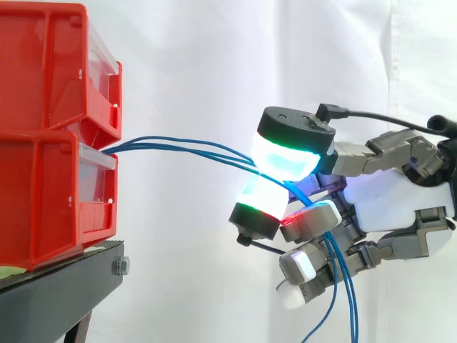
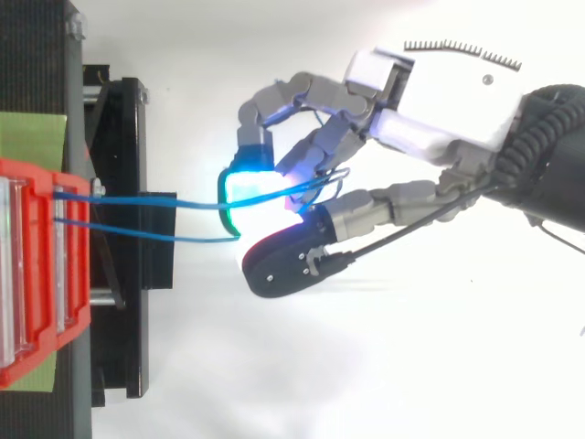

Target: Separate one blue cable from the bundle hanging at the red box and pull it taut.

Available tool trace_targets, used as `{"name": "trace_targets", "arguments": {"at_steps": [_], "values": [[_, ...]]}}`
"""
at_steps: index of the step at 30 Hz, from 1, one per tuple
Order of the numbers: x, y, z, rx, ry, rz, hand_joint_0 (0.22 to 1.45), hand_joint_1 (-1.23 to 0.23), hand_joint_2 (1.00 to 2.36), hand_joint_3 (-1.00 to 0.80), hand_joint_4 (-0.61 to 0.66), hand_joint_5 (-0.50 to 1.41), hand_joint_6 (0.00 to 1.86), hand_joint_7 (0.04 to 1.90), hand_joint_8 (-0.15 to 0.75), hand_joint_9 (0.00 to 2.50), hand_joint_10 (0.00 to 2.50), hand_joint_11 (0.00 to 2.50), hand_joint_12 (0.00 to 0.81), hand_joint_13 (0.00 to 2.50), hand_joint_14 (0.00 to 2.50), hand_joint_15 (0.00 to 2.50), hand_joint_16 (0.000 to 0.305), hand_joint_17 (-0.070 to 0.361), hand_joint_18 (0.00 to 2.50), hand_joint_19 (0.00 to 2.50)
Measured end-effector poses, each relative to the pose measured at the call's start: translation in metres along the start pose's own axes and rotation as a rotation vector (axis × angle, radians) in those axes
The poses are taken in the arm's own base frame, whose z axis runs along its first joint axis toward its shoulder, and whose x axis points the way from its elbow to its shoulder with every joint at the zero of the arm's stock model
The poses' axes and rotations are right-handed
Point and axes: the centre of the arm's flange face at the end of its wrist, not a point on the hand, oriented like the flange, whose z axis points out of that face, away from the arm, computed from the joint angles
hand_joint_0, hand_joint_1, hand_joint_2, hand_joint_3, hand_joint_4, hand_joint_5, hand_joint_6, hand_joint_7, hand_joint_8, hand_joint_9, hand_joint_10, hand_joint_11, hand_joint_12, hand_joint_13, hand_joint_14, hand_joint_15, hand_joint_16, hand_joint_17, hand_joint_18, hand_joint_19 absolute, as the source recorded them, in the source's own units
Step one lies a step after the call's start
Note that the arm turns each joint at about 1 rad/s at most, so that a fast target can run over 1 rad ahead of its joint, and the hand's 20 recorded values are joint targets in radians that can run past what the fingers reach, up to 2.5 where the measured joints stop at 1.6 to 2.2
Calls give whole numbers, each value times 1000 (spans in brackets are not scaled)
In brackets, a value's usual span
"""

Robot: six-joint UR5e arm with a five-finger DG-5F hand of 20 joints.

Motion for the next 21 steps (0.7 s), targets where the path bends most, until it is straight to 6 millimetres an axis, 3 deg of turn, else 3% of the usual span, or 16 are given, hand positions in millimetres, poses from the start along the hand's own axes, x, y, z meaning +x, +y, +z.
{"name": "trace_targets", "arguments": {"at_steps": [6,15,21], "values": [[-6,10,-5,0,-32,-10,462,-802,1000,-500,135,-158,892,1143,295,1192,119,1339,387,923,22,869,49,109,712,545],[-9,13,-8,13,-39,-22,514,-547,1000,-500,135,-157,879,1171,277,1221,30,1409,371,919,23,869,46,103,703,560],[-10,13,-9,20,-39,-27,616,-596,1000,-499,124,-158,873,1259,249,1233,3,1451,351,915,25,882,42,94,681,576]]}}
